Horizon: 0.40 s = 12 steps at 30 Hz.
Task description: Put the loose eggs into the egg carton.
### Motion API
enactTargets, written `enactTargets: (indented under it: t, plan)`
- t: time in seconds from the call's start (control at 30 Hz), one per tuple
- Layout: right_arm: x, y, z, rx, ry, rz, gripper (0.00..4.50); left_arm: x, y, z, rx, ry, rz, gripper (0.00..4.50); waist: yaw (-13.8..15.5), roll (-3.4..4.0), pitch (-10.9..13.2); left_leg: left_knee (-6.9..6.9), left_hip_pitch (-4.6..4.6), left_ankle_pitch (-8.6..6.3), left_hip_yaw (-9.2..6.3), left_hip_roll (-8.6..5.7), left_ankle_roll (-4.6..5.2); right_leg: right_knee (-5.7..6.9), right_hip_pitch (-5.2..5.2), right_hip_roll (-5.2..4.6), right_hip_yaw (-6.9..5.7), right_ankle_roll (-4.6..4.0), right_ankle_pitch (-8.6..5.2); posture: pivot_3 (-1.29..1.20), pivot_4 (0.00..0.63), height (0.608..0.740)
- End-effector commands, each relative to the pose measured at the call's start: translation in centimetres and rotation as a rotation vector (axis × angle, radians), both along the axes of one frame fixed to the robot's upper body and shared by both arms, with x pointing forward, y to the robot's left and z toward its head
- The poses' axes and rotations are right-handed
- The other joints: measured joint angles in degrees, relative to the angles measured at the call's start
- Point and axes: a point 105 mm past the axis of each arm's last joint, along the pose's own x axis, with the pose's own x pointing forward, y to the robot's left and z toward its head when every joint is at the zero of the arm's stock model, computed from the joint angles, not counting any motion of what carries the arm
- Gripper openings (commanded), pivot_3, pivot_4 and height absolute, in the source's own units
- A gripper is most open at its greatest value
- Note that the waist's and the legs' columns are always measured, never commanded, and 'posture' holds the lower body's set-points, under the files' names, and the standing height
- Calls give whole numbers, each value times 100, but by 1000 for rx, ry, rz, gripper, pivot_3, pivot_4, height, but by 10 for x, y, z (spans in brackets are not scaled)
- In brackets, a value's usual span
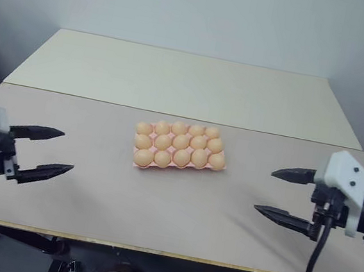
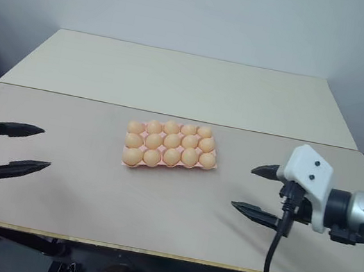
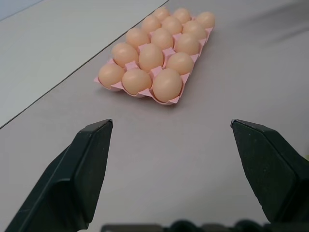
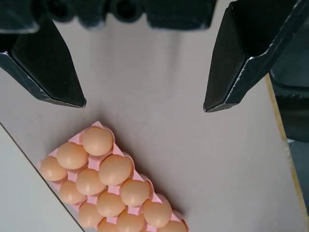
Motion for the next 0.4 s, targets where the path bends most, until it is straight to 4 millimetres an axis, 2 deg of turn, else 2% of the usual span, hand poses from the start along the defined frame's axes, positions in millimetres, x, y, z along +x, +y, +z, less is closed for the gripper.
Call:
enactTargets:
  t: [0.03,0.4]
  plan:
    - [-1,-7,12,-30,-54,18,4500,-9,0,16,27,-38,2,4256,1,0,0,0,2,0,1,-1,0,2,1,0,1,0,0,0,150,740]
    - [-1,-7,6,-33,-35,28,4500,-13,-8,18,37,-40,33,4256,0,0,0,-2,2,0,3,-1,0,1,-1,0,5,0,0,0,150,740]
